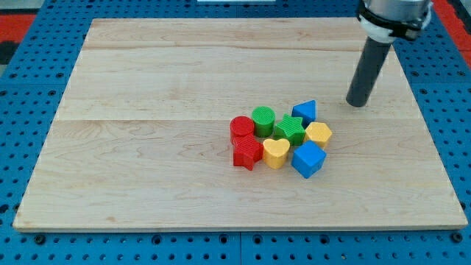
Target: Place your arm right to the blue cube
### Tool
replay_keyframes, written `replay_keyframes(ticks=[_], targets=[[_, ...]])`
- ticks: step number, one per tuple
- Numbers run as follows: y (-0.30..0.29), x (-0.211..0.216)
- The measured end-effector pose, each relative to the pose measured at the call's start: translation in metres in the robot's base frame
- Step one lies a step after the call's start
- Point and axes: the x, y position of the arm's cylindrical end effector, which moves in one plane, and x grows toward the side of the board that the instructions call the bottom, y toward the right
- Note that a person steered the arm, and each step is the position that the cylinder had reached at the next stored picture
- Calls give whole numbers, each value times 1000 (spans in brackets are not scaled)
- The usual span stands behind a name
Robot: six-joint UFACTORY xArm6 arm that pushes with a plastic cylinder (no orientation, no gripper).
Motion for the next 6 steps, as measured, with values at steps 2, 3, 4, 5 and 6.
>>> replay_keyframes(ticks=[2, 3, 4, 5, 6], targets=[[1, 41], [1, 59], [4, 93], [-2, 112], [-27, 114]])
